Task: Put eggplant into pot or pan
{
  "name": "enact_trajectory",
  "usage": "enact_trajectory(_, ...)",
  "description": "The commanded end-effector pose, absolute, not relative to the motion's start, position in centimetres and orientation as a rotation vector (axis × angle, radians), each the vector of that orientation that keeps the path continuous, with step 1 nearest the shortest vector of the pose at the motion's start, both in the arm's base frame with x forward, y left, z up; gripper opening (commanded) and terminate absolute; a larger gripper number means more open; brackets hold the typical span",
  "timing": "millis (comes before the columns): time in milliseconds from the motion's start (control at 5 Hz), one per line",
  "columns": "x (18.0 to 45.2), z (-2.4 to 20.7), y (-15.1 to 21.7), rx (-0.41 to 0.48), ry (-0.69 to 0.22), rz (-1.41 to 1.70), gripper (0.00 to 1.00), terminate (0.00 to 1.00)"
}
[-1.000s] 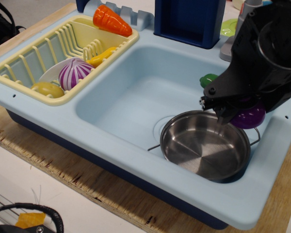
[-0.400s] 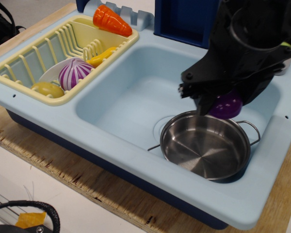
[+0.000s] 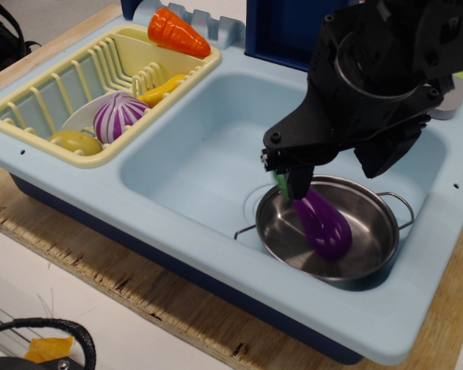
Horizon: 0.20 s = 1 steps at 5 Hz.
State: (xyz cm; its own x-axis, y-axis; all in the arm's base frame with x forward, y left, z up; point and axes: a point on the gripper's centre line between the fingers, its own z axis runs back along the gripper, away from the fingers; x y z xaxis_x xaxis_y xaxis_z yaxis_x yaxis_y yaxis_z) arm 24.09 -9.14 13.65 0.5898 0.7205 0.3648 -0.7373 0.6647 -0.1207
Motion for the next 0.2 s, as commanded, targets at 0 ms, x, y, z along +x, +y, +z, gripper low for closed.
enact_trajectory(0, 24.26, 14.43, -8.97, 0.021, -0.422, 0.859, 1.00, 1.00)
